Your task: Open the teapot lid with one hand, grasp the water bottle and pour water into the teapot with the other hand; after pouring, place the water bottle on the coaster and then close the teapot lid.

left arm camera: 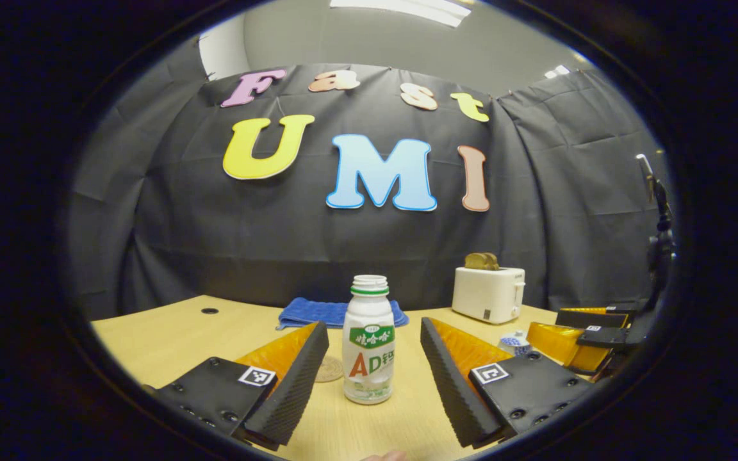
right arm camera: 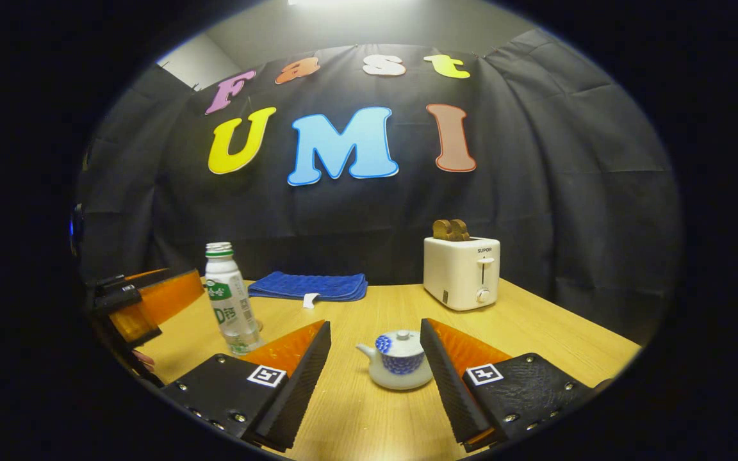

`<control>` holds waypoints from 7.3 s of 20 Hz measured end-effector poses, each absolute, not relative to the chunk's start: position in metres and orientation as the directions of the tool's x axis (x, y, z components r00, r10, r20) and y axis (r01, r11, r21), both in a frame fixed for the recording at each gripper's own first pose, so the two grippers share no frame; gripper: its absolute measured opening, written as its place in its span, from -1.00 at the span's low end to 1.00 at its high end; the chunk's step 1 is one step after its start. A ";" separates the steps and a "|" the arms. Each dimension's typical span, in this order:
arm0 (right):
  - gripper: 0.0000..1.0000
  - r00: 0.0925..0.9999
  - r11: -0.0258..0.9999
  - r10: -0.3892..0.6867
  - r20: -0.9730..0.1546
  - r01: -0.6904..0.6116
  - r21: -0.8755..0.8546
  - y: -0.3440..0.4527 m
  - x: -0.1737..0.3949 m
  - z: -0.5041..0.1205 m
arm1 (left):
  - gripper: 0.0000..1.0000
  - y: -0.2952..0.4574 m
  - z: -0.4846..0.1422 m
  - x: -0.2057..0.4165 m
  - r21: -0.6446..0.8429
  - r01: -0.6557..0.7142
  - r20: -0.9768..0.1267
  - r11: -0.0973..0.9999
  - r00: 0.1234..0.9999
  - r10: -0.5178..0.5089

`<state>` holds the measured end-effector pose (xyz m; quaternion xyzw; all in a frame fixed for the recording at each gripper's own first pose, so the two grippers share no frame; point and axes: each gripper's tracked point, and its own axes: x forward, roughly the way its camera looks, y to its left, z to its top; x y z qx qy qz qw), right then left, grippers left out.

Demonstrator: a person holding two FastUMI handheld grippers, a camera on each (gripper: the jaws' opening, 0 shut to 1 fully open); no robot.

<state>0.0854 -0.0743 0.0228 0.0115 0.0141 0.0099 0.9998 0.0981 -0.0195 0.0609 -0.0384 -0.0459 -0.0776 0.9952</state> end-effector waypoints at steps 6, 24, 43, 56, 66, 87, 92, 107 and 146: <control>0.74 0.997 1.000 -0.008 -0.076 0.007 -0.025 -0.084 0.127 0.010 | 1.00 -0.023 0.060 0.122 -0.055 0.199 0.096 0.978 0.976 -0.193; -0.88 0.991 0.997 -0.031 -0.130 0.022 -0.070 -0.094 0.151 -0.006 | 0.92 -0.022 0.044 0.123 -0.030 0.197 0.072 0.980 0.978 -0.194; -0.89 0.995 0.984 0.089 0.032 -0.083 -0.154 -0.062 0.122 0.031 | 0.82 -0.026 0.001 0.187 0.001 0.160 -0.030 0.987 0.987 -0.160; -0.89 0.981 0.981 0.156 0.115 -0.140 -0.133 -0.074 -0.003 0.053 | 0.59 -0.064 0.009 0.168 0.181 0.178 -0.045 0.967 0.984 -0.173; -0.89 0.984 0.984 0.174 0.029 -0.173 -0.042 -0.085 -0.049 0.018 | 0.41 -0.095 0.014 0.175 0.573 0.124 -0.014 0.810 0.990 -0.141; -0.89 0.991 0.993 0.116 0.070 -0.118 0.026 -0.131 -0.077 0.018 | 0.60 -0.159 -0.006 0.194 0.946 0.126 -0.068 0.300 0.978 -0.198; -0.89 0.991 0.993 0.112 0.069 -0.114 0.031 -0.137 -0.077 0.017 | 0.50 -0.168 -0.008 0.191 0.964 0.133 -0.085 0.230 0.974 -0.209; -0.89 0.991 0.994 0.104 0.086 -0.107 0.031 -0.142 -0.080 0.024 | 0.50 -0.183 -0.007 0.191 0.992 0.121 -0.115 0.017 0.968 -0.222; -0.89 0.989 0.991 0.115 0.092 -0.120 0.053 -0.142 -0.084 0.026 | 0.51 -0.191 0.018 0.192 0.961 0.037 -0.101 -0.274 0.970 -0.223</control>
